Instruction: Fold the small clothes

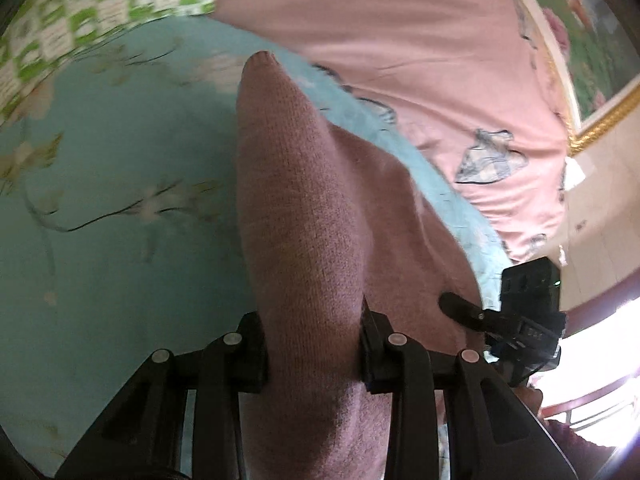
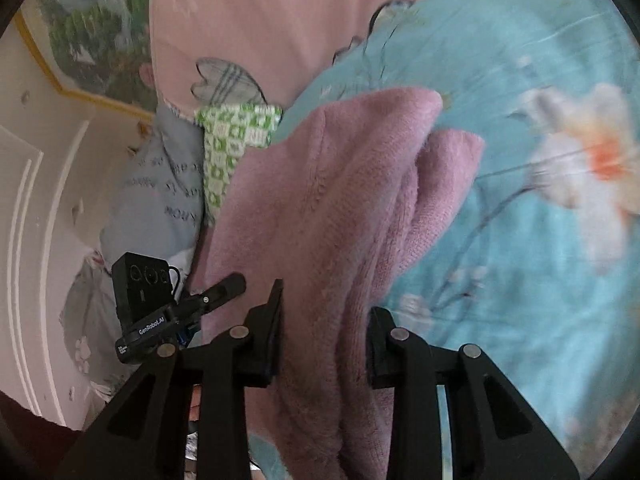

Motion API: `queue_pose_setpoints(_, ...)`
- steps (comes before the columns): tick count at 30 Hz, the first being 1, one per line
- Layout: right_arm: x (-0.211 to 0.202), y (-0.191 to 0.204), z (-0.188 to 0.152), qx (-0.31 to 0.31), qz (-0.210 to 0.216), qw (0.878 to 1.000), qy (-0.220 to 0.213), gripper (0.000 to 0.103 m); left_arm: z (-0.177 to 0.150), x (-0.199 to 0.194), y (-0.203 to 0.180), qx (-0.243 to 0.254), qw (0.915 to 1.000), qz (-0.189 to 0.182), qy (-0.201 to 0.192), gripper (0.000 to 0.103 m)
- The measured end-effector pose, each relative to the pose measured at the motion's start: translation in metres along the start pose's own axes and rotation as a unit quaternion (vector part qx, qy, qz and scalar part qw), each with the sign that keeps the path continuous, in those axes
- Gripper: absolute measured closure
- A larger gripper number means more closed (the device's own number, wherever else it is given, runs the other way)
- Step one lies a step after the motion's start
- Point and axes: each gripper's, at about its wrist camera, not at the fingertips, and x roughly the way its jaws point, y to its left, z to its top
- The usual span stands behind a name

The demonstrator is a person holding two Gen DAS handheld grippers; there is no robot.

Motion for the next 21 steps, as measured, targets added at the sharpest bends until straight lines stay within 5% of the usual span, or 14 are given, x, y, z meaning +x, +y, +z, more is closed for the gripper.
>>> queue_pose_setpoints(8,0.027,-0.013,-0.005,0.021,-0.027,0.999,0.024,0.070,-0.006,0.020,0.008,-0.021,0.9997,0.005,0.011,0.066)
queue_pose_setpoints(15,0.018,-0.009,-0.008,0.028,-0.065,0.997,0.017,0.047,-0.013,0.009,0.014,-0.007,0.9977,0.063,0.025,0.047)
queue_pose_setpoints(21,-0.019,-0.010,-0.025,0.036,-0.091,0.995,-0.002,0.040,-0.039,-0.020,0.023,0.000,0.9961,0.083,0.030,0.039)
